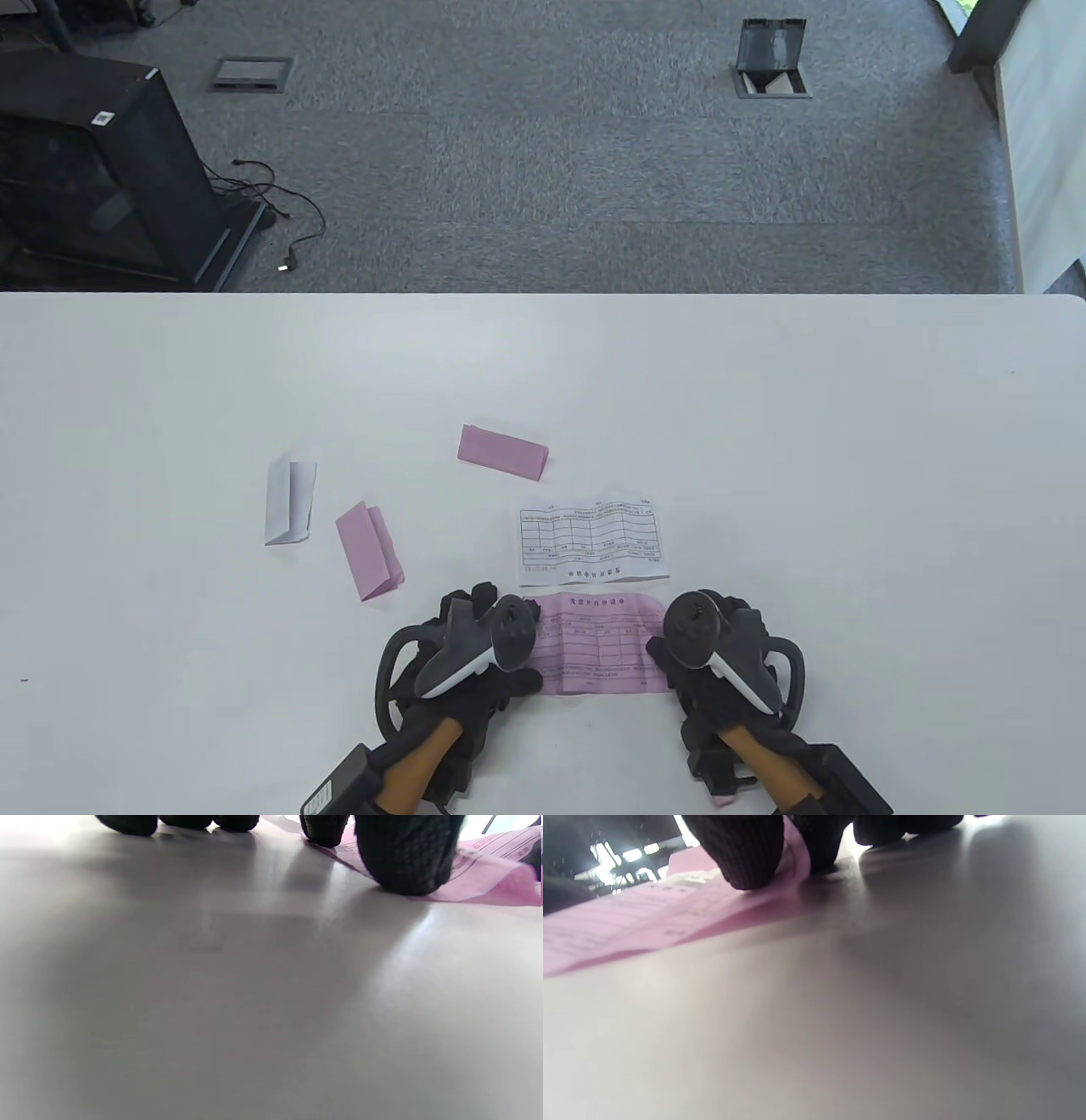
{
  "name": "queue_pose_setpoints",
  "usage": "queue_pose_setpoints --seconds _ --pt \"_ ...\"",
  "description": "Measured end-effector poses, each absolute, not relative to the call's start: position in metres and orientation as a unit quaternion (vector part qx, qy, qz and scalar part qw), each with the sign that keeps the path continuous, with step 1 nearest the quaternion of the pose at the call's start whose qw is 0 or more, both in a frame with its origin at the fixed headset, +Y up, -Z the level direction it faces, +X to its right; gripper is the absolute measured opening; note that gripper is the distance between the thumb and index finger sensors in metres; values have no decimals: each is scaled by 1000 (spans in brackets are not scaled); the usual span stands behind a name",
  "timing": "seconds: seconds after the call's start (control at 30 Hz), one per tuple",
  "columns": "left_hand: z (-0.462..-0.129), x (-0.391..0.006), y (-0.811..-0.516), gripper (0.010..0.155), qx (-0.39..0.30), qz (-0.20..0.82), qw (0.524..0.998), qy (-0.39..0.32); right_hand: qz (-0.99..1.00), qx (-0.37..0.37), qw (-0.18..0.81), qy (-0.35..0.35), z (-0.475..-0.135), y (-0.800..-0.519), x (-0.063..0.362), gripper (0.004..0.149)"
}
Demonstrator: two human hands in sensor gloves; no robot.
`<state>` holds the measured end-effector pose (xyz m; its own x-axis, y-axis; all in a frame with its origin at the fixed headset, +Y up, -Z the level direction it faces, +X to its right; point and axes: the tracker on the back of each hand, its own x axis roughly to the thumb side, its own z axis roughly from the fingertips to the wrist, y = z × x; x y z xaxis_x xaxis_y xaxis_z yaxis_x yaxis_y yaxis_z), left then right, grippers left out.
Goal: Unfold folded invoices and stack
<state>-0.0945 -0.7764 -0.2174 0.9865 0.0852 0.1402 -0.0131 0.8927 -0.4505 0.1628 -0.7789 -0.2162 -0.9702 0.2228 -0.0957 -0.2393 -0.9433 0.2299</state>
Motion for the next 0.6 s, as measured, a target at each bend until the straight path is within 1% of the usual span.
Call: queue_pose_setpoints --seconds 0.1,0.17,0.27,0.3,0.33,0.4,0.47,0.5,0.6 --pt "-217 -94 -776 80 -230 24 970 -79 975 -59 176 120 -213 -781 167 40" --pt "-217 -94 -777 79 -230 24 970 -79 972 -67 194 114 -213 -780 169 39" --pt "-217 -94 -777 79 -230 25 970 -79 968 -74 225 86 -213 -778 173 37" --pt "-217 -94 -777 80 -230 28 970 -79 965 -75 241 66 -213 -775 174 37" --pt "-217 -95 -776 80 -228 32 970 -77 964 -64 254 55 -213 -772 175 36" --pt "-218 -96 -775 81 -227 40 970 -74 954 -44 291 63 -211 -764 173 35" --pt "-221 -101 -771 82 -239 72 966 -69 937 -6 343 59 -207 -751 167 35" --pt "-222 -103 -769 83 -244 88 964 -67 935 5 351 53 -205 -745 165 35" --pt "-226 -120 -761 89 -250 185 949 -44 929 69 364 -2 -196 -721 157 35"
